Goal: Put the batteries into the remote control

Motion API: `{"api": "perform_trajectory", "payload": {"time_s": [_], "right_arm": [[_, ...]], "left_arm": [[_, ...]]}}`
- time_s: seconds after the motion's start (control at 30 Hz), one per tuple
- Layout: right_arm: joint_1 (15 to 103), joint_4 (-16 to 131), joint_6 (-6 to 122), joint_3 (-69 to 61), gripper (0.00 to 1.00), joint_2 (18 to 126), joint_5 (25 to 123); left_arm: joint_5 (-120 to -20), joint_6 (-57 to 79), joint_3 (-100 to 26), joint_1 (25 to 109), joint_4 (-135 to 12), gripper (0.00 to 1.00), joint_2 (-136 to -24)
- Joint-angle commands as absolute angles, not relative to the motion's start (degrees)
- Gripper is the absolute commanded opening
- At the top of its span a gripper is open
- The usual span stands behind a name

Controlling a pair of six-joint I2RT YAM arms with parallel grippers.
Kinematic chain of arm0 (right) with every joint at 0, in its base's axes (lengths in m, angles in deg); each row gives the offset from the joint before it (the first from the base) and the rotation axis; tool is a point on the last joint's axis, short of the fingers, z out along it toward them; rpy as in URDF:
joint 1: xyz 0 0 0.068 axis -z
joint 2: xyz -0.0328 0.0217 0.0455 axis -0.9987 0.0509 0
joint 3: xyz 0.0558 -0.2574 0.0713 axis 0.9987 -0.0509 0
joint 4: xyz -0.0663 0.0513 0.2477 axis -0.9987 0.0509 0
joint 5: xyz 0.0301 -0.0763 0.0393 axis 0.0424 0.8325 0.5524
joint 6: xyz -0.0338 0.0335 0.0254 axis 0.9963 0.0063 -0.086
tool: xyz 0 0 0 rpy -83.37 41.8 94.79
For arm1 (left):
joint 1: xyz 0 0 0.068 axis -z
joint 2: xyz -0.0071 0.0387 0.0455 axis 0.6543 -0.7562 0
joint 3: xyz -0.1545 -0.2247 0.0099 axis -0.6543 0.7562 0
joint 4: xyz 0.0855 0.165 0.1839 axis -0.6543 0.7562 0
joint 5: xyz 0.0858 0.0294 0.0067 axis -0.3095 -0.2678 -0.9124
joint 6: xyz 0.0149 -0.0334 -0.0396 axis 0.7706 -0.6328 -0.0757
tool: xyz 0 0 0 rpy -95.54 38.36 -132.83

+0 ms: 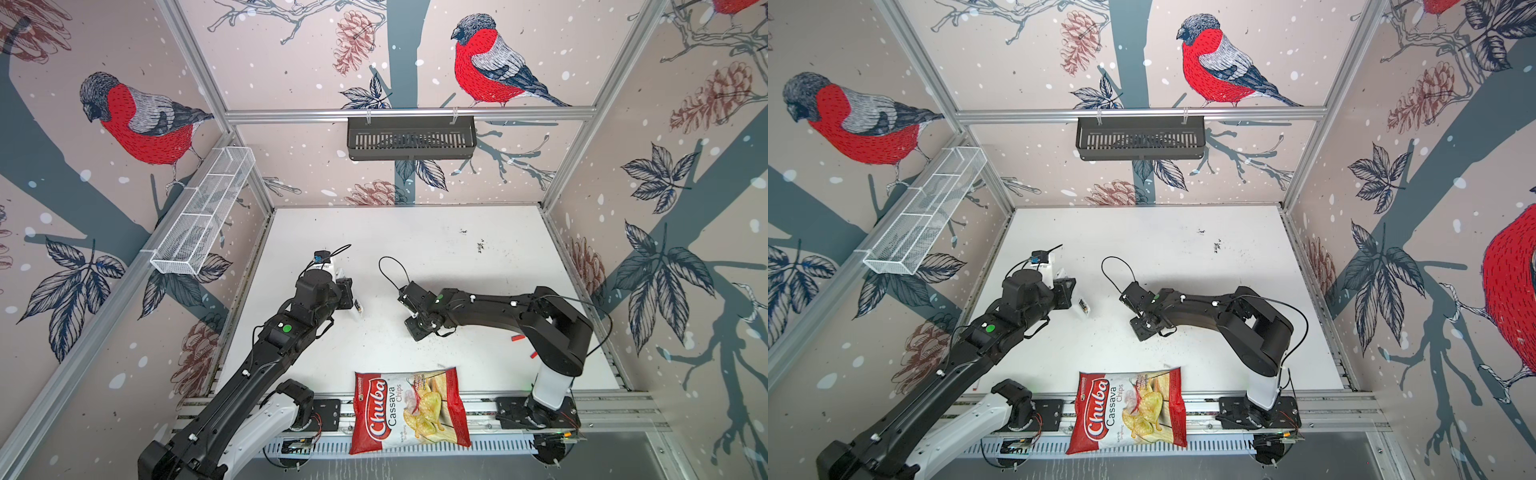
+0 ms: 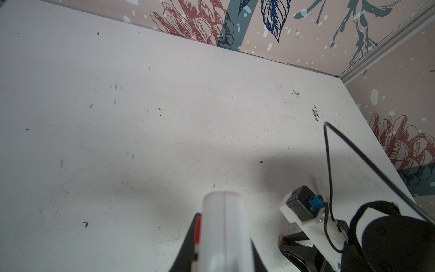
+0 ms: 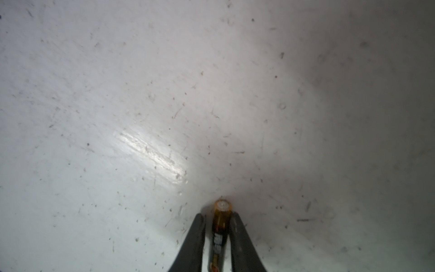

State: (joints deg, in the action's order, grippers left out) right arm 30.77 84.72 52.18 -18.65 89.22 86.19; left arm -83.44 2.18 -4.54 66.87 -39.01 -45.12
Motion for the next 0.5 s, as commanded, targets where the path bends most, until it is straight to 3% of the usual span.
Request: {"api": "perform_trajectory", "payload": {"time_s": [0.0,0.3,0.47], "right_arm": [[30.61,90.75,53.85,-18.26,0.22,91.29,87.33],[30.40,92.61,55.01,-15.43,0.13,93.10,87.91],[31.73,85.34,57.01,-17.65,0.11,88.26,85.33]], "left_arm": [[-82.71,2.04,-4.41,66.78,-41.65,0.00,-44.60],[-79.41,1.67,-3.59,66.80,-42.89,0.00,-44.66],[-76.89,1.32,-3.03,66.84,-43.71,0.00,-45.09]]}}
